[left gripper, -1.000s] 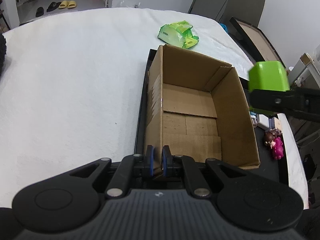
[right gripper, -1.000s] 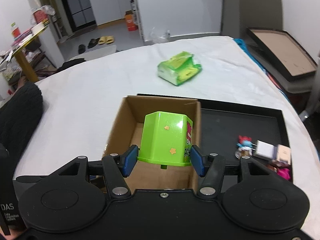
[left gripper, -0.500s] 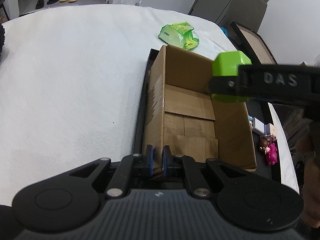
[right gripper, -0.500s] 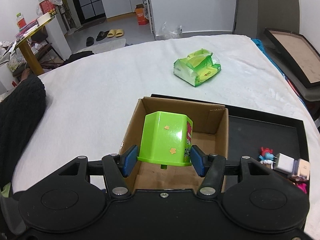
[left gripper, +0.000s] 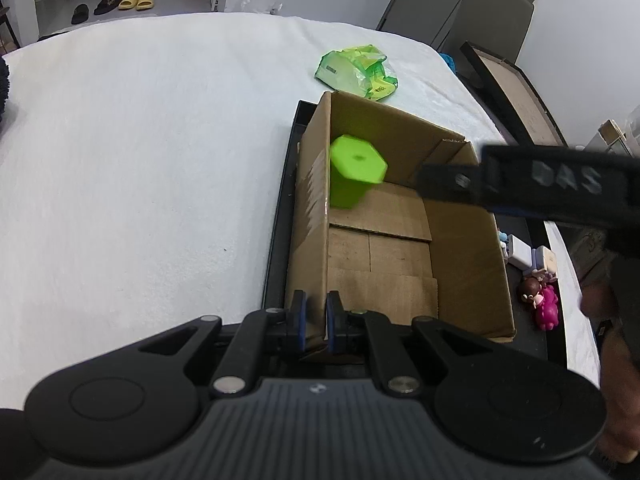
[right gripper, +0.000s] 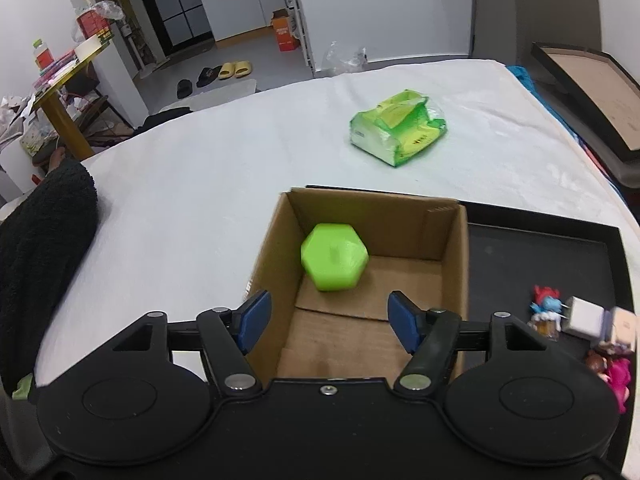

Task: Organize rigid objects
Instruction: 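Open the right gripper to drop the cup into the box, then grasp the pink doll figure with the right gripper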

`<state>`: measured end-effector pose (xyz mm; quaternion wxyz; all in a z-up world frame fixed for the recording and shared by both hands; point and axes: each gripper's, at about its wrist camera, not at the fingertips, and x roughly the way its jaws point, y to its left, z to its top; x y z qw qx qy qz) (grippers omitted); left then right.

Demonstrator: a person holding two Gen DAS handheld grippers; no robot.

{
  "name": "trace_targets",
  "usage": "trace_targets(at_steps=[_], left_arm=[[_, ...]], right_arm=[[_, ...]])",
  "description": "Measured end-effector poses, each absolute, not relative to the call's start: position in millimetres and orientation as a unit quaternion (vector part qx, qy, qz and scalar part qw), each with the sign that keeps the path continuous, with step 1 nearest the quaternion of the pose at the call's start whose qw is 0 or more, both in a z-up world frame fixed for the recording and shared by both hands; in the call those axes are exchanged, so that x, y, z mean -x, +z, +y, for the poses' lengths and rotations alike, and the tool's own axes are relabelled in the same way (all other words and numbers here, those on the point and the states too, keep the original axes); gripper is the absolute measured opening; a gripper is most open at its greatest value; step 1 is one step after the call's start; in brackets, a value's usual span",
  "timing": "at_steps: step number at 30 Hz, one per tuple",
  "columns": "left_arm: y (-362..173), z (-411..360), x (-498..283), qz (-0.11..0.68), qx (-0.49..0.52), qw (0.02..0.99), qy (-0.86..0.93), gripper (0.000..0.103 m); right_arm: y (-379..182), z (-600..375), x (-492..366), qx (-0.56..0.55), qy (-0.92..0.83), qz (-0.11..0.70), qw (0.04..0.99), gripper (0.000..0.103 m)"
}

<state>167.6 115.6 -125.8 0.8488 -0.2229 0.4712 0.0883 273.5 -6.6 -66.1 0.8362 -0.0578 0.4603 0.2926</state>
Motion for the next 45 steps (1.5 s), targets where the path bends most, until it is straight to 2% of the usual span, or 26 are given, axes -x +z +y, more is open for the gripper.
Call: trace_targets(at_steps=[16, 21, 29, 35, 45], left_arm=[[-115, 97, -166, 0.474, 0.181, 0.854, 0.115, 0.013], [-113, 89, -168, 0.478, 0.162, 0.853, 0.13, 0.021], [-112, 81, -171, 0.483, 0.142, 0.851, 0.153, 0.048], [-109, 79, -171, 0.479, 0.136, 0.852, 0.163, 0.055], [-104, 73, -170, 0.465, 0.12, 0.862, 0.162, 0.058]], right_arm=[[-66, -109, -266, 0.01, 0.241, 0.455, 0.857, 0.071], [-71, -147, -265, -0.011, 0.22, 0.453, 0.864, 0.071], [-87, -193, -269, -0.029, 0.178, 0.458, 0.871, 0.071], [-97, -228, -271, -0.044, 0.154, 0.459, 0.874, 0.075], [-118, -270, -278, -0.096, 0.118, 0.459, 0.875, 0.074]])
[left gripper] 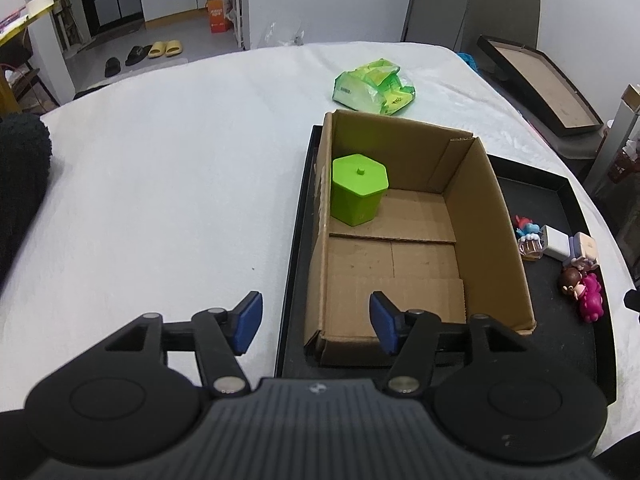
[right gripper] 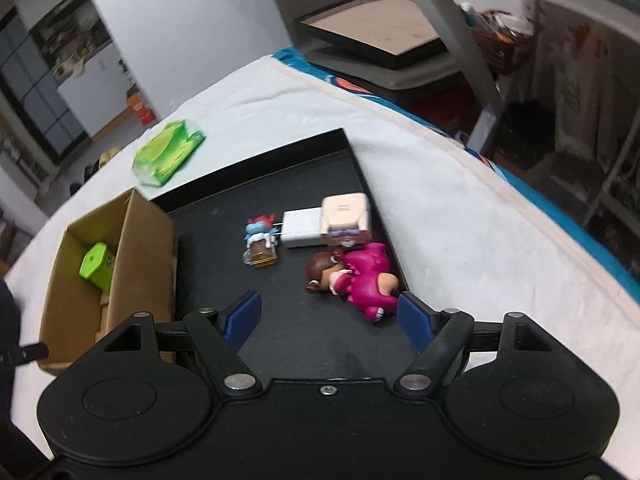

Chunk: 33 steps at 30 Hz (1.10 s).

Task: Organize rigid objects
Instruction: 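Grasp the pink doll figure with the right gripper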

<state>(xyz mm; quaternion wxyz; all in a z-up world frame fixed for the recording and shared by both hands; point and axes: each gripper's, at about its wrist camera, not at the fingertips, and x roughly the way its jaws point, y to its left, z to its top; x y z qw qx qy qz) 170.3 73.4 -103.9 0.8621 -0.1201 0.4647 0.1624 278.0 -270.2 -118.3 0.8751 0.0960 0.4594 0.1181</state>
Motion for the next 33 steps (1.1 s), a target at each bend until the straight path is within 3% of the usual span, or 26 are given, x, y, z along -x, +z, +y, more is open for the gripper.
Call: trace_targets(at_steps=[15, 27, 33], left_arm=[[-108, 70, -178, 0.469, 0.11, 0.859, 0.173, 0.059], [-112, 69, -187, 0.47, 0.114, 0.856, 0.183, 0.059], [-114, 69, -192, 0.473, 0.113, 0.853, 0.188, 0.059]], right_arm=[[-160, -275, -303, -0.154, 0.115, 0.484, 0.854, 0.069], [-182, -287, -320, -0.175, 0.095, 0.483, 0.853, 0.039], [-196, -284, -327, -0.178, 0.1, 0.5, 0.842, 0.039]])
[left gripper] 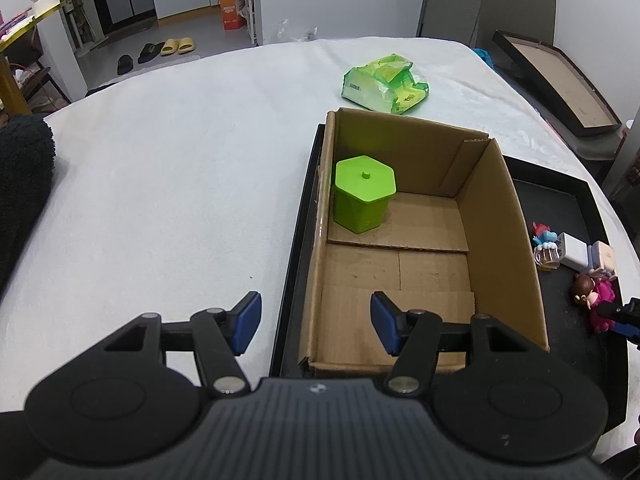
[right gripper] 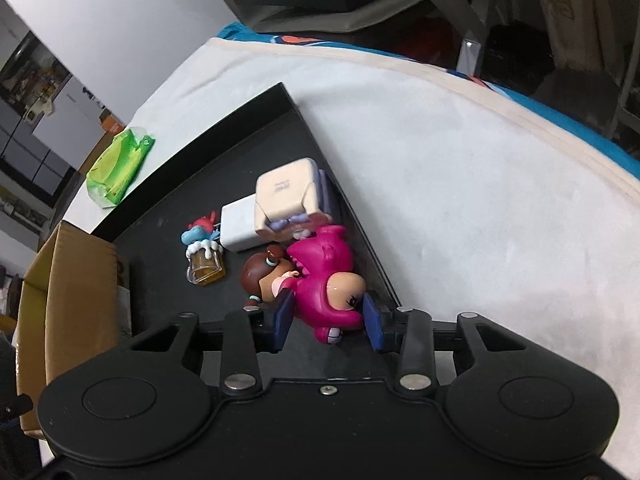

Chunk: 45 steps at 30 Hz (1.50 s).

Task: Organize rigid objects
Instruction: 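Grasp the pink doll figure with the right gripper, then carry the pink doll over the box and release it with the right gripper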

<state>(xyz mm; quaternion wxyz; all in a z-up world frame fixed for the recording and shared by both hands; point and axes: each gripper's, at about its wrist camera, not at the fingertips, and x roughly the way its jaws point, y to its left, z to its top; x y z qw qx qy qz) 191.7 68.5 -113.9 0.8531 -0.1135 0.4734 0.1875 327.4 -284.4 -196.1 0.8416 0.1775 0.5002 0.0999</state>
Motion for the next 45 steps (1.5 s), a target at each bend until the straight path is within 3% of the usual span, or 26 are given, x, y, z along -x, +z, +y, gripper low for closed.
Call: trace_targets(at_steps=[12, 29, 45], left_arm=[[-117, 68, -194, 0.48, 0.116, 0.849, 0.186, 0.059], [-110, 77, -181, 0.467, 0.141, 0.857, 0.166, 0.059], [-107, 89, -171, 0.442, 0.172, 0.87, 0.136, 0.058]], right_arm=[[-197, -282, -326, -0.172, 0.106, 0.498, 0.844, 0.039], [-132, -252, -300, -0.122, 0.146, 0.467, 0.863, 0.039], [-80, -163, -286, -0.063, 0.2, 0.442, 0.872, 0.039]])
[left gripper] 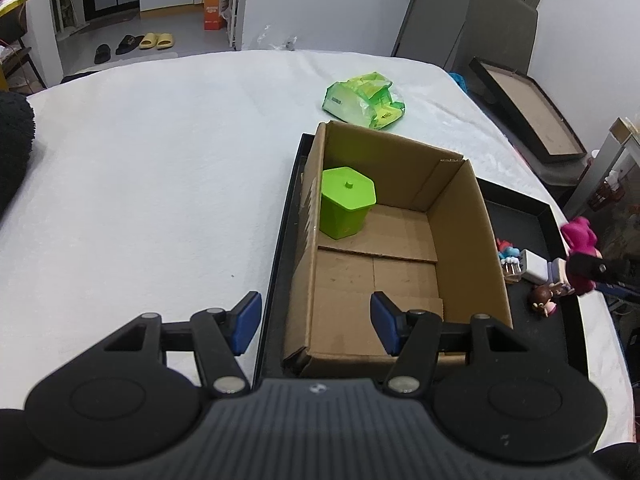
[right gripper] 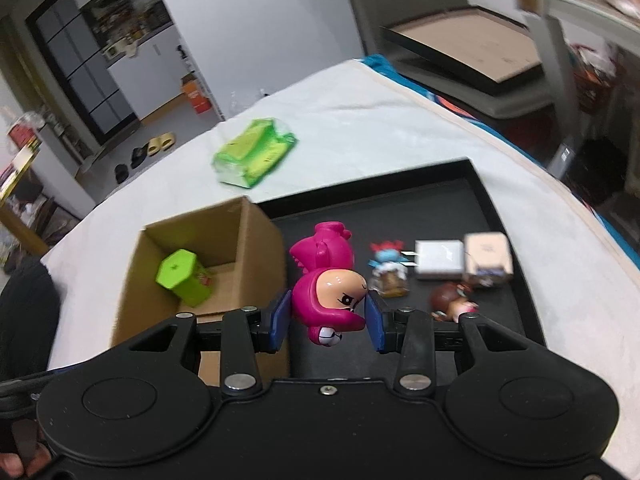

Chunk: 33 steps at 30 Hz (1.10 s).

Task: Organize rigid objects
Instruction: 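Carry the pink doll over the box and release it with the right gripper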

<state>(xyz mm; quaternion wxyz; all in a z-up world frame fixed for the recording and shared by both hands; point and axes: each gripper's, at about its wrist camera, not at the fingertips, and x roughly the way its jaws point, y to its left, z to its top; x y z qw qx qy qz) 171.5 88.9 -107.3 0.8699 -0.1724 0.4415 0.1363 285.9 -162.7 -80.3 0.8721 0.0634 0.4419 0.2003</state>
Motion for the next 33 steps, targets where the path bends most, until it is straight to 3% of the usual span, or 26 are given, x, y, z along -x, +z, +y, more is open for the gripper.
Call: trace_targets(at_steps=[15, 21, 24, 26, 28, 33], left_arm=[[-115, 105, -171, 0.435, 0.213, 0.866, 0.122, 0.054], [-120, 113, -174, 0.438, 0.234, 0.86, 0.121, 0.048], [-124, 115, -175, 0.441, 0.239, 0.857, 0.122, 0.035], [-126, 117, -177, 0.443, 0.245, 0.854, 0.121, 0.02], [-128, 118, -179, 0.444, 0.247, 0.854, 0.118, 0.013], [-130, 120, -180, 0.442, 0.246, 0.855, 0.117, 0.012]], right_arm=[[-71, -87, -291, 0.004, 0.228, 0.44, 0.868, 0.039], [-77, -59, -290, 0.041, 0.24, 0.444, 0.862, 0.04], [-81, -43, -290, 0.071, 0.242, 0.443, 0.86, 0.04], [-84, -34, -290, 0.087, 0.245, 0.444, 0.858, 0.04], [-86, -26, -290, 0.1, 0.246, 0.444, 0.856, 0.04], [-88, -8, -294, 0.122, 0.249, 0.442, 0.853, 0.04]])
